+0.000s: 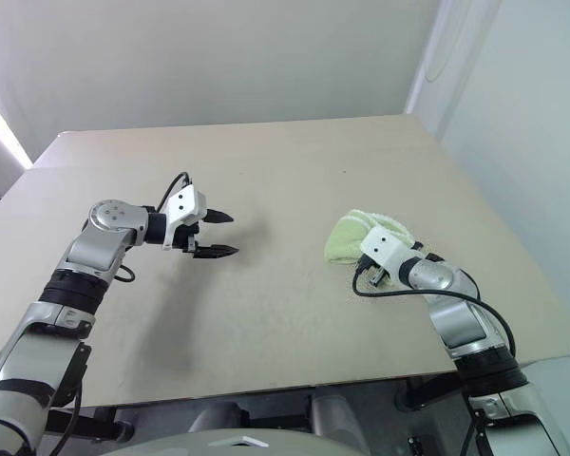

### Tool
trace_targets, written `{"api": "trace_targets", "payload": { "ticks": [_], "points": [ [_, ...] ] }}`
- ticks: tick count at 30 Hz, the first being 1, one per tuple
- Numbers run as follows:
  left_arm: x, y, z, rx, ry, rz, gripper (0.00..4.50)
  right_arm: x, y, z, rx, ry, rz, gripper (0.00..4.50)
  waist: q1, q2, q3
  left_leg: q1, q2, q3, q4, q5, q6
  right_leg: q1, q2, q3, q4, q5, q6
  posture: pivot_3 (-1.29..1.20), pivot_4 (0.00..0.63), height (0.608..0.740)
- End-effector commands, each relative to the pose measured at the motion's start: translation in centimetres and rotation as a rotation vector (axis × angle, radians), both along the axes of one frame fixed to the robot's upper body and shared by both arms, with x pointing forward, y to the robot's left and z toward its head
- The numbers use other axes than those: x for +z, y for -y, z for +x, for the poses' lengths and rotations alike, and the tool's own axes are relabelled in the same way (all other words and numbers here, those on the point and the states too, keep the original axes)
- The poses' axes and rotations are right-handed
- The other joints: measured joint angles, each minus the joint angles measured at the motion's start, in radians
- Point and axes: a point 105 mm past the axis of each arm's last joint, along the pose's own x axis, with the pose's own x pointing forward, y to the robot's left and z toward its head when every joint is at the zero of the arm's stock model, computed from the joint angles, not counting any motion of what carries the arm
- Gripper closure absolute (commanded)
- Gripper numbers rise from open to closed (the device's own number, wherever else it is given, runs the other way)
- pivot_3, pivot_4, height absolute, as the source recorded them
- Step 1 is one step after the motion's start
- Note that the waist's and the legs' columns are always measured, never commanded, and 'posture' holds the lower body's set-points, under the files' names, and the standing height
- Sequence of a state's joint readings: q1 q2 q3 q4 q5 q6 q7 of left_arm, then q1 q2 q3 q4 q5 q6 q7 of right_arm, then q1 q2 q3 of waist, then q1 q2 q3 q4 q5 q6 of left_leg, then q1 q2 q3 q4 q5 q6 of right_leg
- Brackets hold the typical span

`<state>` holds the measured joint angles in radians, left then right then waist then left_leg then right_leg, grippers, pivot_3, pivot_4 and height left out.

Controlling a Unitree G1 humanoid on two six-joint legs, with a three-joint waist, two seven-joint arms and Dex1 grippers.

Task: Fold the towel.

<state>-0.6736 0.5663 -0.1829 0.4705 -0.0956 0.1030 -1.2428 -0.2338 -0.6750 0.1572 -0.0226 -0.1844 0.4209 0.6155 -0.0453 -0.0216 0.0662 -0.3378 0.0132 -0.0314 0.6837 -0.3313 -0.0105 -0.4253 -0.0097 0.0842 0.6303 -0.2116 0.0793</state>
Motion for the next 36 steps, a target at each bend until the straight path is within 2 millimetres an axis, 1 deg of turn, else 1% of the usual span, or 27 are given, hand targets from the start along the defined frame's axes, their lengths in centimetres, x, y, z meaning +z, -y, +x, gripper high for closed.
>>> {"api": "trace_targets", "payload": {
  "ticks": [1, 2, 4, 5, 6, 7, 8, 10, 12, 14, 17, 20, 22, 28, 30, 31, 34, 35, 36],
  "points": [
    [1.0, 0.0, 0.1, -0.005, 0.039, 0.001, 0.53, 1.3, 1.6, 0.0, -0.017, 0.023, -0.022, 1.97, 0.001, 0.0, 0.0, 0.0, 0.0, 0.0, 0.0, 0.0, 0.0, 0.0, 0.0, 0.0, 0.0, 0.0, 0.0, 0.0, 0.0, 0.712],
    [1.0, 0.0, 0.1, -0.005, 0.039, 0.001, 0.53, 1.6, 1.7, -0.2, -0.006, 0.021, -0.016, 1.58, 0.002, 0.0, 0.0, 0.0, 0.0, 0.0, 0.0, 0.0, 0.0, 0.0, 0.0, 0.0, 0.0, 0.0, 0.0, 0.0, 0.0, 0.712],
    [1.0, 0.0, 0.1, -0.004, 0.039, 0.0, 0.53, 3.0, 1.5, -1.0, 0.025, -0.007, 0.07, 0.84, 0.005, 0.0, 0.0, 0.0, 0.0, 0.0, 0.0, 0.0, 0.0, 0.0, 0.0, 0.0, 0.0, 0.0, 0.0, 0.0, 0.0, 0.712],
    [1.0, 0.0, 0.1, -0.003, 0.039, 0.0, 0.53, 4.6, 0.9, -1.6, 0.04, -0.023, 0.209, 0.5, 0.005, 0.0, 0.0, -0.001, 0.0, -0.001, 0.0, 0.0, 0.0, 0.0, 0.0, -0.001, 0.0, -0.001, 0.001, 0.0, 0.0, 0.712],
    [1.1, -0.1, 0.1, -0.001, 0.039, -0.001, 0.53, 6.1, 0.2, -2.1, 0.065, -0.033, 0.325, 0.5, 0.004, 0.0, 0.0, -0.001, 0.0, -0.001, 0.0, 0.0, 0.0, 0.0, 0.0, -0.001, -0.001, -0.001, 0.001, 0.0, 0.0, 0.712],
    [1.1, -0.1, 0.1, 0.0, 0.04, 0.0, 0.53, 7.1, -0.3, -2.5, 0.085, -0.04, 0.397, 0.5, 0.002, 0.001, 0.0, -0.001, 0.0, -0.001, 0.0, 0.0, 0.0, 0.0, 0.0, 0.0, -0.001, -0.001, 0.001, 0.0, 0.0, 0.712],
    [1.1, -0.1, 0.2, 0.002, 0.041, -0.001, 0.53, 8.7, -1.1, -2.7, 0.119, -0.013, 0.501, 0.5, -0.001, 0.0, 0.0, -0.001, 0.0, -0.001, 0.0, 0.0, 0.0, 0.0, 0.0, 0.0, 0.0, 0.0, 0.001, 0.0, 0.0, 0.712],
    [1.1, -0.1, 0.3, 0.006, 0.041, -0.002, 0.53, 10.9, -2.1, -2.6, 0.136, 0.034, 0.647, 0.5, -0.006, 0.0, 0.001, -0.001, 0.0, -0.001, 0.0, 0.0, 0.0, 0.001, 0.0, 0.0, 0.0, 0.0, 0.001, 0.0, 0.0, 0.712],
    [1.1, -0.1, 0.3, 0.006, 0.042, -0.003, 0.53, 11.7, -2.6, -1.7, 0.096, 0.064, 0.755, 0.5, -0.009, 0.0, 0.001, 0.0, 0.0, -0.001, 0.0, 0.0, 0.0, 0.003, 0.001, 0.0, 0.001, 0.0, 0.0, 0.0, 0.0, 0.712],
    [1.1, 0.0, 0.2, 0.005, 0.042, -0.004, 0.53, 11.7, -2.6, -0.4, 0.025, 0.089, 0.825, 0.5, -0.009, 0.0, 0.001, 0.0, 0.001, -0.002, 0.0, 0.0, 0.0, 0.004, 0.001, -0.001, 0.001, 0.0, 0.0, 0.0, 0.0, 0.712],
    [1.2, 0.1, 0.2, 0.005, 0.041, -0.01, 0.53, 10.1, -2.1, 2.0, -0.129, 0.155, 0.847, 0.5, -0.009, 0.001, 0.0, 0.001, 0.001, -0.002, 0.0, 0.0, 0.0, 0.004, 0.001, -0.002, 0.001, 0.0, 0.0, 0.0, 0.0, 0.712],
    [1.2, -0.1, 0.3, 0.012, 0.044, -0.005, 0.53, 7.7, -1.6, 3.3, -0.239, 0.167, 0.842, 0.5, -0.006, 0.001, 0.0, -0.001, 0.001, -0.001, 0.0, 0.0, 0.0, -0.001, 0.0, -0.001, 0.0, 0.0, 0.0, 0.0, 0.0, 0.712],
    [1.4, -0.2, 0.3, 0.015, 0.048, -0.004, 0.53, 5.7, -1.7, 3.8, -0.283, 0.167, 0.827, 0.5, -0.005, 0.001, 0.0, -0.002, 0.0, -0.001, -0.001, 0.0, 0.0, -0.002, 0.0, -0.001, 0.0, 0.003, 0.001, 0.0, 0.0, 0.712],
    [1.9, -0.4, 0.5, 0.037, 0.06, -0.021, 0.53, -1.0, -3.2, 3.7, -0.337, 0.112, 0.703, 0.5, -0.006, 0.001, 0.0, -0.002, 0.0, -0.001, -0.002, 0.0, 0.0, -0.002, 0.0, -0.001, 0.0, 0.002, 0.001, 0.0, 0.0, 0.712],
    [1.9, -0.5, 0.5, 0.042, 0.063, -0.022, 0.53, -2.9, -3.0, 3.6, -0.374, 0.095, 0.67, 0.5, -0.012, 0.001, 0.0, -0.001, 0.0, -0.001, -0.002, 0.0, 0.0, -0.002, 0.0, -0.001, 0.0, 0.001, 0.003, 0.0, 0.0, 0.712],
    [2.0, -0.5, 0.6, 0.045, 0.064, -0.026, 0.53, -3.7, -2.6, 3.5, -0.4, 0.092, 0.647, 0.5, -0.015, 0.0, -0.001, 0.0, 0.0, -0.001, -0.001, 0.0, 0.0, 0.0, 0.0, -0.001, 0.0, -0.001, 0.001, 0.0, 0.0, 0.712],
    [2.0, -0.6, 0.8, 0.058, 0.072, -0.028, 0.53, -5.4, -1.6, 3.3, -0.434, 0.096, 0.561, 0.5, -0.024, -0.003, -0.002, 0.001, 0.0, -0.001, -0.001, 0.0, 0.0, 0.008, 0.0, -0.001, 0.0, -0.001, 0.001, 0.0, 0.0, 0.712],
    [2.0, -0.6, 0.8, 0.06, 0.072, -0.028, 0.53, -5.3, -1.4, 3.3, -0.432, 0.106, 0.556, 0.5, -0.024, -0.003, -0.003, 0.004, 0.0, -0.001, -0.001, 0.0, 0.0, 0.011, 0.0, -0.001, -0.001, -0.001, 0.001, 0.0, 0.0, 0.712],
    [2.0, -0.6, 0.8, 0.061, 0.073, -0.03, 0.53, -4.9, -1.1, 3.4, -0.427, 0.119, 0.562, 0.5, -0.024, -0.004, -0.003, 0.011, 0.0, -0.002, -0.001, 0.0, 0.0, 0.016, 0.0, -0.001, -0.002, -0.001, 0.001, 0.0, 0.0, 0.712]
  ]
}}
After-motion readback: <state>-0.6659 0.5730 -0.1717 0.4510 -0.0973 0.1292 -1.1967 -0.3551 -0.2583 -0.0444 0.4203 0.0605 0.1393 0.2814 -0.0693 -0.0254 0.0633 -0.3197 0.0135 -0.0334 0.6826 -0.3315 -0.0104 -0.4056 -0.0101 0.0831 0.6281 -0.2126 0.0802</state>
